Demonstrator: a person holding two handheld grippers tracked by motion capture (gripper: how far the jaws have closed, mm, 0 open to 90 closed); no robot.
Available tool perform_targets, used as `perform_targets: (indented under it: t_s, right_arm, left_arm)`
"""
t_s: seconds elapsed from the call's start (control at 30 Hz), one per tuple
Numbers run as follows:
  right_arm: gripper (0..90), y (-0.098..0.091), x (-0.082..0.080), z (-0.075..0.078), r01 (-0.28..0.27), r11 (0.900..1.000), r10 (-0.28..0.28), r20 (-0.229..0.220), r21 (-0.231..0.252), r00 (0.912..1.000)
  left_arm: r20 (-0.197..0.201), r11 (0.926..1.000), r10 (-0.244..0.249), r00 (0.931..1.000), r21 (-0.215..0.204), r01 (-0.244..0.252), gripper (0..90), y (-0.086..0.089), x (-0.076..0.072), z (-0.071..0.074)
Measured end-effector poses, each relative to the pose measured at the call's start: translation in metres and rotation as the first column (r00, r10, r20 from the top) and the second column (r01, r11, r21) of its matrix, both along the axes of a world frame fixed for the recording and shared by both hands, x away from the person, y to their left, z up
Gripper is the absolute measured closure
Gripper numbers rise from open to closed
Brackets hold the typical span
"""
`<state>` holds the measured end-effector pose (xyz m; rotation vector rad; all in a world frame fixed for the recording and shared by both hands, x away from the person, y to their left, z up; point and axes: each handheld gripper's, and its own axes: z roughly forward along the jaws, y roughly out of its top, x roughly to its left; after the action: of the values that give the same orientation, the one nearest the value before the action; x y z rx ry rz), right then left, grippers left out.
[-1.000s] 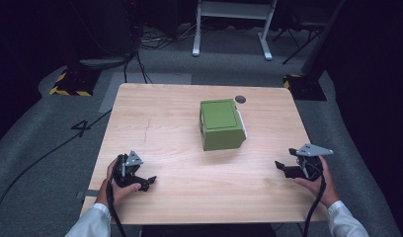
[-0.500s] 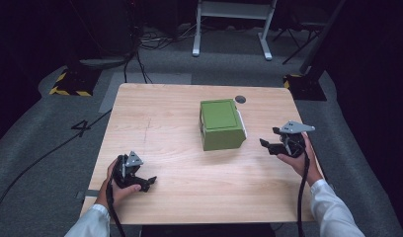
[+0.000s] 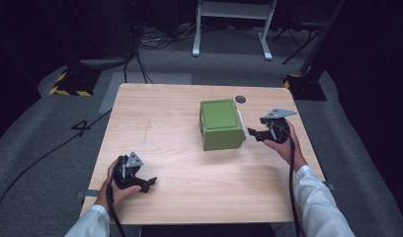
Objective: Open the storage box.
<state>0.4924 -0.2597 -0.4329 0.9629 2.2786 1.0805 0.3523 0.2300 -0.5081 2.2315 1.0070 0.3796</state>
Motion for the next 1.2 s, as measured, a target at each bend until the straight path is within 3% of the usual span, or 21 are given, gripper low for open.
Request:
perform_targets:
  t_s: [0.43,0.63,0.9,1.2]
  right_arm:
    - [28.5,0.012,0.014,-0.018,-0.015,0.9999,0.015,-0.061,0.007,0.998]
    - [31.8,0.017,0.016,-0.02,-0.026,0.9996,0.025,-0.065,-0.013,0.9975]
    - [41.9,0.007,0.017,-0.018,-0.036,0.9993,0.035,-0.081,-0.009,0.9961]
    - [48.2,-0.01,0.019,-0.026,-0.003,1.0,0.004,-0.104,0.008,0.9946]
  left_arm:
    - [-0.001,1.0,-0.003,1.0,-0.004,0.003,0.5,0.0,-0.001,0.0]
    - [-0.001,1.0,-0.003,1.0,-0.004,0.003,0.6,0.0,-0.001,0.0]
    - [-0.001,1.0,-0.001,1.0,-0.004,0.001,0.6,0.0,-0.001,0.0]
    - [-0.001,1.0,-0.001,1.0,-0.004,0.001,0.6,0.0,-0.001,0.0]
